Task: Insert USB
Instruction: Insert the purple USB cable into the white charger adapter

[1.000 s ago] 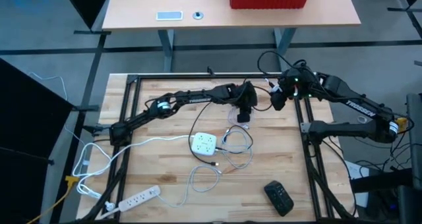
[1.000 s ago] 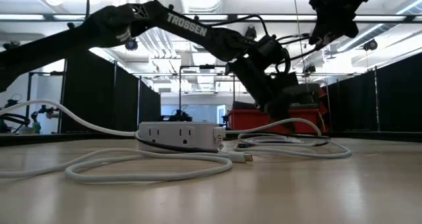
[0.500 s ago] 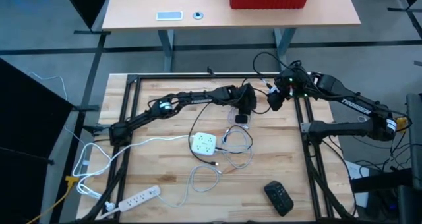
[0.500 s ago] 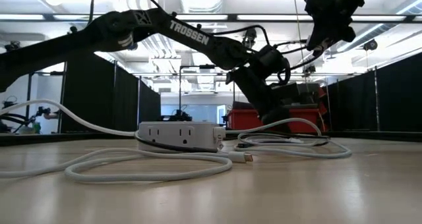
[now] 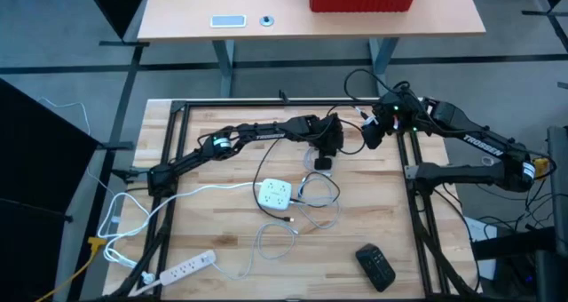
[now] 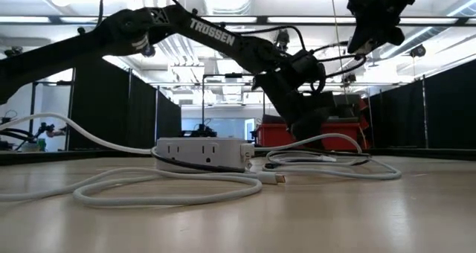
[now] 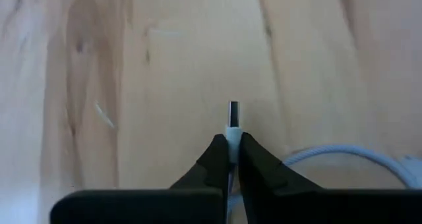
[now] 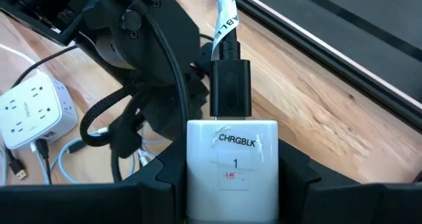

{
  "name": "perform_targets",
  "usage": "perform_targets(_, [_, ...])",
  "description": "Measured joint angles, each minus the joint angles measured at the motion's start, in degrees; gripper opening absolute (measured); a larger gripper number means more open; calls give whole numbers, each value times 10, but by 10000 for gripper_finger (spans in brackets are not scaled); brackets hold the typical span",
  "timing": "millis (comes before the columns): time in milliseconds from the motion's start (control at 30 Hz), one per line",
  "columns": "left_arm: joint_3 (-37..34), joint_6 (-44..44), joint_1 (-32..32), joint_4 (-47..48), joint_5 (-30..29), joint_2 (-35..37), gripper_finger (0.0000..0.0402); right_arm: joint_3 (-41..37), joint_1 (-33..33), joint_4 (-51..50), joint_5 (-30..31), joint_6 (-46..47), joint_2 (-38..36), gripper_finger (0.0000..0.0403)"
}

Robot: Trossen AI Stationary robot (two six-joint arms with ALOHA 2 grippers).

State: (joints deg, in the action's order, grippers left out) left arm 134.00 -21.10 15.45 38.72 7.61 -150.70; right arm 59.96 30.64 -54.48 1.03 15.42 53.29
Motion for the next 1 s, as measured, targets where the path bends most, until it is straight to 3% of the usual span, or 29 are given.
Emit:
perform_targets(333, [1, -22, -31, 192, 11, 95, 1, 0, 0, -53, 3, -59, -73, 123])
perform_targets(733, [-3, -23, -53, 401, -18, 194, 0, 7, 0, -65, -1, -26, -145, 123])
perform_targets(867, [-51, -43, -49, 414, -21, 232, 0, 14, -1, -46, -18, 6, -171, 122])
perform_targets(1000, [-165, -49, -42, 418, -21, 290, 0, 16, 0, 25, -10, 29, -188, 122])
